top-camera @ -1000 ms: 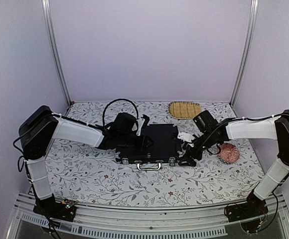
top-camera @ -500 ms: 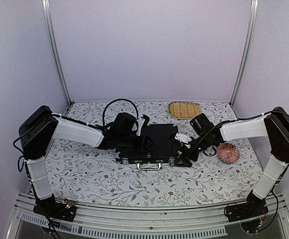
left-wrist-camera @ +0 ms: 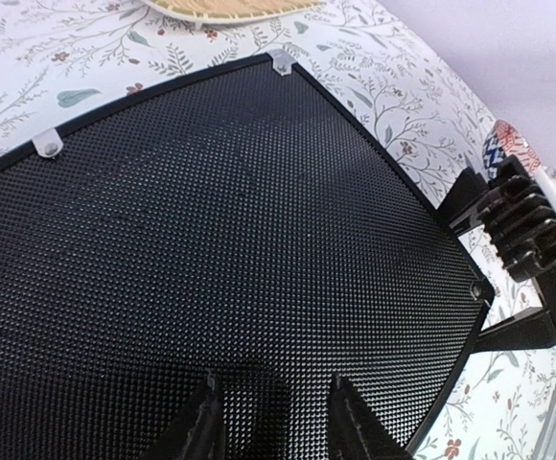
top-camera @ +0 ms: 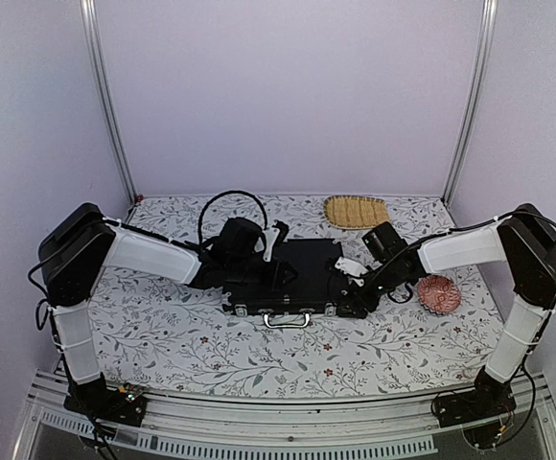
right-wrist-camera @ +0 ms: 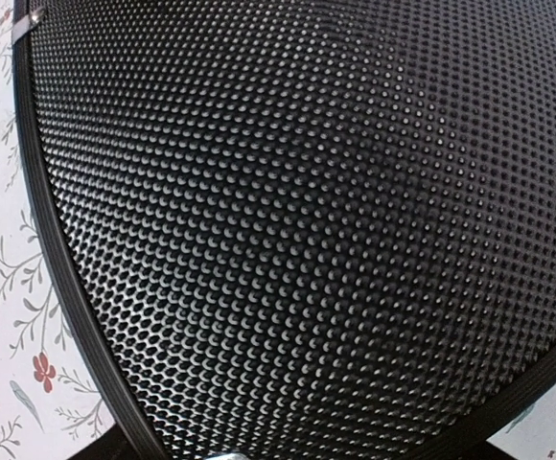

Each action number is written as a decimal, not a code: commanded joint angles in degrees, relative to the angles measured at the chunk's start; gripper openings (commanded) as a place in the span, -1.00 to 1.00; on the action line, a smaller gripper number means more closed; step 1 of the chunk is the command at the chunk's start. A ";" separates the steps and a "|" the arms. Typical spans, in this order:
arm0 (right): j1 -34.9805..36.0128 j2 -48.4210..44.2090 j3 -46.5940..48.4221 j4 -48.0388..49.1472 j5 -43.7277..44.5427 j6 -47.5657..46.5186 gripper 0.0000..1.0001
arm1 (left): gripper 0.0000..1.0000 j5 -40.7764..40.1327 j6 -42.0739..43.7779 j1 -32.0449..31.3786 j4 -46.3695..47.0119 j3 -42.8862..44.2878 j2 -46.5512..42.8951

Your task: Pack up texas hold em set

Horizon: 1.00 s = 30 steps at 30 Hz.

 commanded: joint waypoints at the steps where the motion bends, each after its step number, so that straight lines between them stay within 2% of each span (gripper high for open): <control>1: 0.39 1.04 0.58 4.43 1.04 2.31 0.33 | -0.24 2.25 0.03 0.26 -5.36 -2.05 4.17; 4: 0.40 0.87 0.44 4.52 1.27 2.52 0.12 | -0.24 2.47 -0.08 0.26 -5.29 -2.26 4.20; 6: 0.40 0.70 0.20 4.70 1.26 2.61 0.12 | -0.24 2.60 -0.12 0.26 -5.14 -2.40 4.20; 10: 0.40 0.02 -0.13 4.02 0.91 2.16 0.39 | -0.24 2.37 0.04 0.25 -5.50 -2.62 3.81; 14: -0.17 -1.99 -0.30 1.14 0.89 1.05 0.50 | -0.24 1.38 0.69 0.28 -6.26 -3.17 2.55; 19: -2.16 -5.56 -0.80 -3.08 1.34 -1.34 0.66 | -0.18 -0.99 2.37 0.20 -6.97 -3.92 -3.54; 25: -7.07 -11.92 -0.97 -4.76 1.60 -0.63 0.84 | -0.10 -5.73 5.44 0.24 -10.57 -3.66 -8.96; 30: -13.67 -16.89 2.52 -4.64 -2.42 0.97 0.99 | 0.01 -11.09 8.02 1.14 -14.12 -4.65 -14.63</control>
